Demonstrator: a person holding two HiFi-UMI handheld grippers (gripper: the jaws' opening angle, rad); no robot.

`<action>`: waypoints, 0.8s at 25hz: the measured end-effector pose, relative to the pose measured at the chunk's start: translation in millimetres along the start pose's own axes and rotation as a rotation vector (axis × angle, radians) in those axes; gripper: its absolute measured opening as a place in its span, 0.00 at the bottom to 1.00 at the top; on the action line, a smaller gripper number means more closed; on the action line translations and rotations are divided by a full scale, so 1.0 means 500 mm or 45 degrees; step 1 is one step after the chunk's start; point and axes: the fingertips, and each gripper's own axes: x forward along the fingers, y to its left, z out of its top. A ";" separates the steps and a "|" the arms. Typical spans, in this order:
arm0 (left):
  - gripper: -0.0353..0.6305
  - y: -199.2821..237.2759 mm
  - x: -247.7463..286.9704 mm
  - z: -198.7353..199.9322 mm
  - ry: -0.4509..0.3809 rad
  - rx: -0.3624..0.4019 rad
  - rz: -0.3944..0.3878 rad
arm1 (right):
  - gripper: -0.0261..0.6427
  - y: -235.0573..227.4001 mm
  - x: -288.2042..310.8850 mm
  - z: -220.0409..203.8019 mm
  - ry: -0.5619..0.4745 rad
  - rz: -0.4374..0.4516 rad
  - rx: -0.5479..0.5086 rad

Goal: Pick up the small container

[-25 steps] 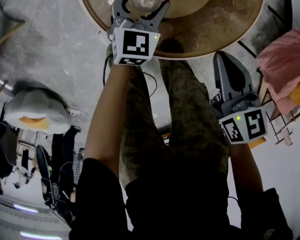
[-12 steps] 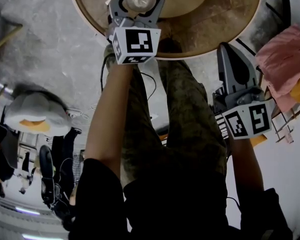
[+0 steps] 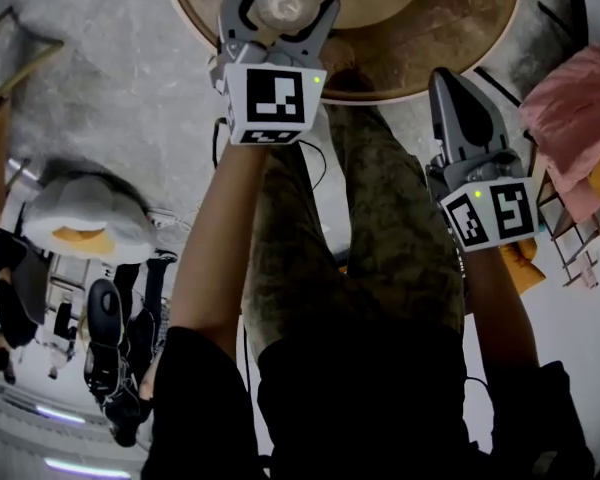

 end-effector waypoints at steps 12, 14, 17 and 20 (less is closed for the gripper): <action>0.58 0.037 -0.403 0.436 -0.248 -0.033 0.044 | 0.06 0.117 -0.259 0.380 -0.399 -0.123 -0.082; 0.58 0.016 -0.481 0.498 -0.258 -0.043 0.015 | 0.06 0.150 -0.345 0.429 -0.451 -0.156 -0.061; 0.58 -0.006 -0.603 0.583 -0.267 -0.080 -0.032 | 0.06 0.211 -0.477 0.489 -0.507 -0.242 -0.047; 0.58 -0.003 -0.694 0.663 -0.302 -0.044 -0.059 | 0.06 0.254 -0.569 0.532 -0.566 -0.338 -0.060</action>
